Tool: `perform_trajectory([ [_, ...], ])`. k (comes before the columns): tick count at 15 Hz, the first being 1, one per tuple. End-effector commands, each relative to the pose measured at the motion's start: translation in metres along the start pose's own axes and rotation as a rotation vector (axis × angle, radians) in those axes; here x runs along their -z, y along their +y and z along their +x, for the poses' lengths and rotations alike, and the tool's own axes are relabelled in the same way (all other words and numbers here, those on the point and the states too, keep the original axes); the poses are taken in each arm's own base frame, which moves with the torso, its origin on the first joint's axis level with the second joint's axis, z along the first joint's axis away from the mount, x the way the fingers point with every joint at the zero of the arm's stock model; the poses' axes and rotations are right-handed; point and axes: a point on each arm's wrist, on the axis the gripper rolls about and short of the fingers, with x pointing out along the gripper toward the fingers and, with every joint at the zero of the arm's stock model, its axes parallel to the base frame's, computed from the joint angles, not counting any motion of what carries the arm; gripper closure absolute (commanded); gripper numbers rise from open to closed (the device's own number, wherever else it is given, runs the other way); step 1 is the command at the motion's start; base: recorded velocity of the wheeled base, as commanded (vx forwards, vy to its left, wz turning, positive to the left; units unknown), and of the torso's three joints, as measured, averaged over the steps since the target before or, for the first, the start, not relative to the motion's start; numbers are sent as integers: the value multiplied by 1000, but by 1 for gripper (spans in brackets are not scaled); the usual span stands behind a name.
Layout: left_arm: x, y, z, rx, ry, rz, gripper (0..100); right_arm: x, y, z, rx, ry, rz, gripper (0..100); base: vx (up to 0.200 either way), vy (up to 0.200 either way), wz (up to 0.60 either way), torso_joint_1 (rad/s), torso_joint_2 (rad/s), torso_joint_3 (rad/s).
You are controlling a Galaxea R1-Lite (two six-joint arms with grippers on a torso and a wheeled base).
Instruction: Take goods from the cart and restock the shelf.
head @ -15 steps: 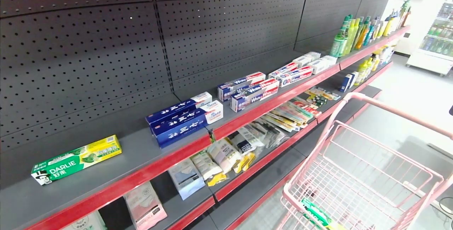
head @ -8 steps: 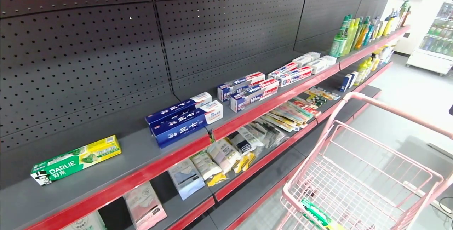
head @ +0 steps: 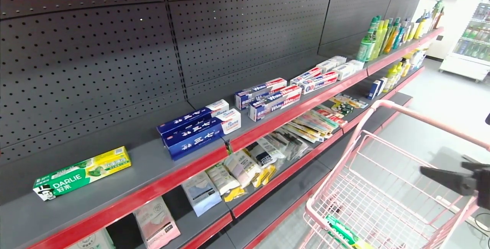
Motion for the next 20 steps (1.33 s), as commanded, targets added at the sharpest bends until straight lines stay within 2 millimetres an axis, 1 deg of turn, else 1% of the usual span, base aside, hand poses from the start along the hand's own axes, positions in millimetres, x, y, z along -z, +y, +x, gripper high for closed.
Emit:
perform_trajectory([
  [1, 0, 0, 0, -1, 0, -1, 0, 8, -24, 181, -246, 458, -188, 0, 0, 0, 0, 0, 0, 0],
  [3, 0, 0, 0, -1, 0, 0, 0, 26, -14, 212, -305, 560, -233, 0, 0, 0, 0, 0, 0, 0],
  [4, 0, 0, 0, -1, 0, -1, 0, 35, -12, 222, -325, 613, -252, 0, 0, 0, 0, 0, 0, 0],
  [5, 0, 0, 0, -1, 0, 0, 0, 45, -15, 230, -346, 658, -279, 0, 0, 0, 0, 0, 0, 0],
  [6, 0, 0, 0, -1, 0, -1, 0, 53, -18, 230, -364, 693, -310, 0, 0, 0, 0, 0, 0, 0],
  [7, 0, 0, 0, -1, 0, 0, 0, 57, -19, 230, -369, 714, -321, 0, 0, 0, 0, 0, 0, 0],
  [8, 0, 0, 0, -1, 0, 0, 0, 60, -20, 228, -373, 738, -316, 0, 0, 0, 0, 0, 0, 0],
  [13, 0, 0, 0, -1, 0, -1, 0, 75, -38, 218, -348, 786, -269, 0, 0, 0, 0, 0, 0, 0],
  [15, 0, 0, 0, -1, 0, 0, 0, 77, -45, 215, -334, 791, -261, 0, 0, 0, 0, 0, 0, 0],
  [20, 0, 0, 0, -1, 0, 0, 0, 80, -49, 209, -329, 796, -254, 0, 0, 0, 0, 0, 0, 0],
])
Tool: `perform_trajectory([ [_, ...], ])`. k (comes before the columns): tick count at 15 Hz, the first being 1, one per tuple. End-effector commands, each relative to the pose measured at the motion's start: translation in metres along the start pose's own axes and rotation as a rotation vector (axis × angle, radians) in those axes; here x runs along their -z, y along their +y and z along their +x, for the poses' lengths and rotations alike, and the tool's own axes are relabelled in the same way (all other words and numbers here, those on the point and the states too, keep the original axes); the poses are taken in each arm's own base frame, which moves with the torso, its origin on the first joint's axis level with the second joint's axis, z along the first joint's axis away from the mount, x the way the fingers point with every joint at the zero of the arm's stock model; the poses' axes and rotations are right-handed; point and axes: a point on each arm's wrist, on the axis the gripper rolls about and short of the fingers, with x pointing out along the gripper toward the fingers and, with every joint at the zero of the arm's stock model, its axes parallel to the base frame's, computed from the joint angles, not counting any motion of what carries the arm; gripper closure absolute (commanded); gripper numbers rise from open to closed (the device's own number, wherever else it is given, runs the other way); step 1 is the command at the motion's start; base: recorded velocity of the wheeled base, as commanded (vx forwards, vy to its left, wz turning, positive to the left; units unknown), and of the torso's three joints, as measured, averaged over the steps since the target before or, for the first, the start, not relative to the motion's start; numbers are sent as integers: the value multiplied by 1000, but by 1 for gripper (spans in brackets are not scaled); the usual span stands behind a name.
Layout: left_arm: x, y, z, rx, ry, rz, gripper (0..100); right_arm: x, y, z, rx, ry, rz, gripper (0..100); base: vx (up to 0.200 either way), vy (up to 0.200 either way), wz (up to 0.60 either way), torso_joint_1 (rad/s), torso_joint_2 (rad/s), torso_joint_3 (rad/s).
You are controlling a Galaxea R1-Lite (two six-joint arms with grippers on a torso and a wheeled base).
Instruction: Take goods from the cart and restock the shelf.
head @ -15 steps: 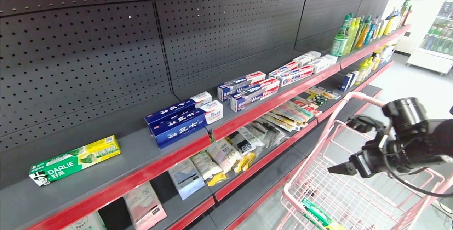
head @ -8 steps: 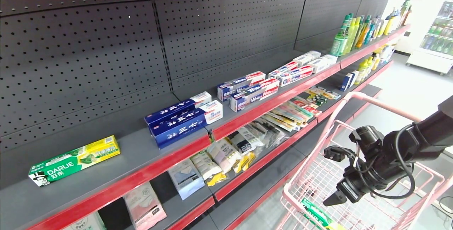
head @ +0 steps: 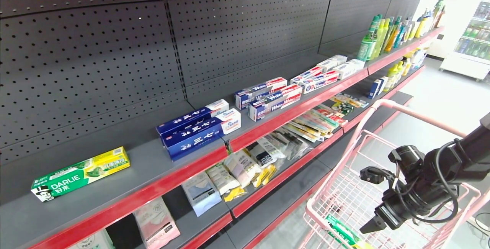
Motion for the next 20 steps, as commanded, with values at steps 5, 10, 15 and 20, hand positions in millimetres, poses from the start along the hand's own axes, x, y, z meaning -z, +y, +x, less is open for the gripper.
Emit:
perform_trajectory([
  [5, 0, 0, 0, -1, 1, -1, 0, 5, 0, -3, 25, -38, -21, 0, 0, 0, -120, 0, 1, 1],
  [10, 0, 0, 0, -1, 1, 1, 0, 10, 2, 0, 26, -39, -35, 0, 0, 0, -600, 5, 1, 6],
  [15, 0, 0, 0, -1, 1, 1, 0, -10, -1, 4, 79, -131, -101, 0, 0, 0, 0, 0, 0, 0],
  [20, 0, 0, 0, -1, 1, 1, 0, -38, 12, 30, 105, -232, -220, 0, 0, 0, 0, 0, 0, 0],
])
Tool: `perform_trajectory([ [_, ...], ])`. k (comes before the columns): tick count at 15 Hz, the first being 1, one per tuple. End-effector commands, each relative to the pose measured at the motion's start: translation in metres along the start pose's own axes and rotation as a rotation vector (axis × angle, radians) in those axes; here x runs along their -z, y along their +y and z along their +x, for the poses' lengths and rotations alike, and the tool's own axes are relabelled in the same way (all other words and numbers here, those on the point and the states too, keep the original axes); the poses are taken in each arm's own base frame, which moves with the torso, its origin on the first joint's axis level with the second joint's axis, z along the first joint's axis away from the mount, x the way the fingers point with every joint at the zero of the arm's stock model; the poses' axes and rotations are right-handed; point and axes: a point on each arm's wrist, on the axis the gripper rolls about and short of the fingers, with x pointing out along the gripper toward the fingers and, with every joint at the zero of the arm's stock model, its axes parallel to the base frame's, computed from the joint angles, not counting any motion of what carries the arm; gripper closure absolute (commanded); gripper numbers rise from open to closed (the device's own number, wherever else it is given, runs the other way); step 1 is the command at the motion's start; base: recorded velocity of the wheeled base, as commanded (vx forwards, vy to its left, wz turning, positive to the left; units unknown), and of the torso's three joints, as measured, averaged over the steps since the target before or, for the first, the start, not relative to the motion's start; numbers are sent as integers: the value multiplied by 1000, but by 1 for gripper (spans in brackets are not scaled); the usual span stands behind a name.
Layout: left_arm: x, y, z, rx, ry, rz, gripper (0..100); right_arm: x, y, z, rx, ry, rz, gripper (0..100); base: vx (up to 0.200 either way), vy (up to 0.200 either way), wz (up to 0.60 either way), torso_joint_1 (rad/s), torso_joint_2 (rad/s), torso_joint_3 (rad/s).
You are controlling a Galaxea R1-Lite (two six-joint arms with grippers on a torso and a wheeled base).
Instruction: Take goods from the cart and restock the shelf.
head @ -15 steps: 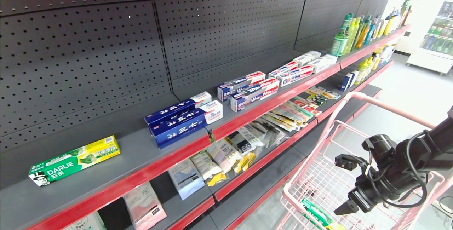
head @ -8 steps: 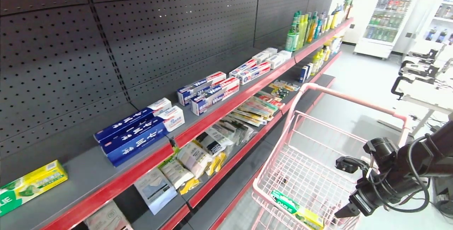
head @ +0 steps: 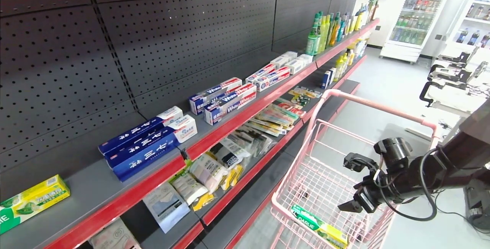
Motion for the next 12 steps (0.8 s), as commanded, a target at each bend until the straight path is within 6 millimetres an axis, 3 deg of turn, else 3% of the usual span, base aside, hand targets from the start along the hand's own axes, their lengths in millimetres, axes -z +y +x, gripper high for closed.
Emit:
perform_trajectory([
  [1, 0, 0, 0, -1, 1, 1, 0, -5, 8, 17, -30, 12, -32, 0, 0, 0, 0, 0, 0, 0],
  [5, 0, 0, 0, -1, 1, 1, 0, -5, 16, 24, -56, 28, -49, 0, 0, 0, 0, 0, 0, 0],
  [12, 0, 0, 0, -1, 1, -1, 0, -6, 14, 24, -52, 20, -61, 0, 0, 0, 0, -149, 316, 171],
])
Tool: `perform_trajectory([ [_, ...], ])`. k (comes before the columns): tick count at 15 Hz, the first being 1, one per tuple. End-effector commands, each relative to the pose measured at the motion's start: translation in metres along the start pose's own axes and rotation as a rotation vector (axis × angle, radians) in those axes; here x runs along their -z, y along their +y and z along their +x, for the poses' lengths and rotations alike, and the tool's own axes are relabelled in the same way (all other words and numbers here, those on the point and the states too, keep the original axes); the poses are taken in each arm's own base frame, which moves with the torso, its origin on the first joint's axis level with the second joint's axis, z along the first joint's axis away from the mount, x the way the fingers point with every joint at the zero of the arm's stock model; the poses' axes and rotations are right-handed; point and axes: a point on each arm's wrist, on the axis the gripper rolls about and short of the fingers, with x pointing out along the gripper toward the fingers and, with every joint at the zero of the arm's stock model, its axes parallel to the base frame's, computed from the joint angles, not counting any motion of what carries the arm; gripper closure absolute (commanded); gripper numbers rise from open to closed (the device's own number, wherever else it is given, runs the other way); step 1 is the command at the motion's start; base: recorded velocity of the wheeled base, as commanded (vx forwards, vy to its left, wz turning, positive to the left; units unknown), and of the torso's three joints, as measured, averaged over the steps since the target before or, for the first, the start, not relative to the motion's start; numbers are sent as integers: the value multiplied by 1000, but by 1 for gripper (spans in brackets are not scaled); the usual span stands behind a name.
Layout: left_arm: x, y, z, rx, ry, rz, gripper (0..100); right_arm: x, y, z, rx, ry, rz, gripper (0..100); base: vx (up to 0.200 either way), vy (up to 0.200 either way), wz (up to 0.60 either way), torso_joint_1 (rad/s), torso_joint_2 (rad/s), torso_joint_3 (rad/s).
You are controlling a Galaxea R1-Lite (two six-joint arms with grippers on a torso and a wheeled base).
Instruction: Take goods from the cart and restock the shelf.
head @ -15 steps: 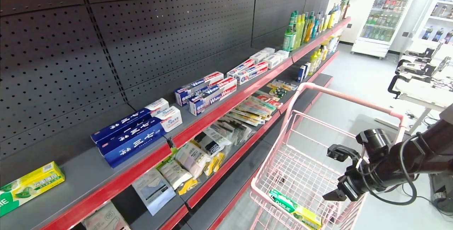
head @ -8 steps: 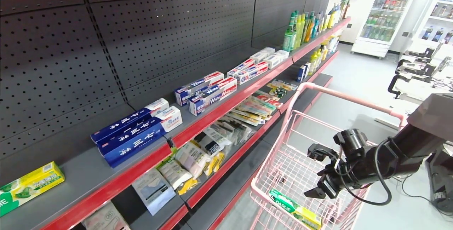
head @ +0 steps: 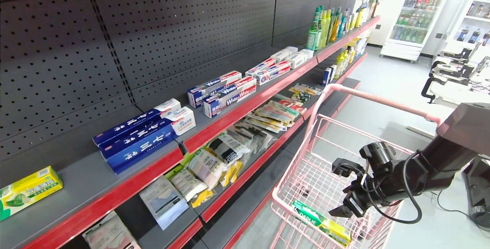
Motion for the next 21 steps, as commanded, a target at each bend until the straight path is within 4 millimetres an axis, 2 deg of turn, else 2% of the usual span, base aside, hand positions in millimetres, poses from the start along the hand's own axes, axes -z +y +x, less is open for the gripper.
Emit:
perform_trajectory([
  [1, 0, 0, 0, -1, 0, 1, 0, 0, 1, 0, -3, -1, -21, 0, 0, 0, 0, -154, 344, 193],
  [5, 0, 0, 0, -1, 0, 1, 0, 3, 1, -1, -32, -15, -97, 0, 0, 0, 0, -162, 356, 194],
  [13, 0, 0, 0, -1, 0, 0, 0, 8, -9, -5, -12, -20, -74, 0, 0, 0, 0, -187, 432, 242],
  [21, 0, 0, 0, -1, 0, 1, 0, 12, -11, -3, -15, -11, -62, 0, 0, 0, 0, -38, 84, 48],
])
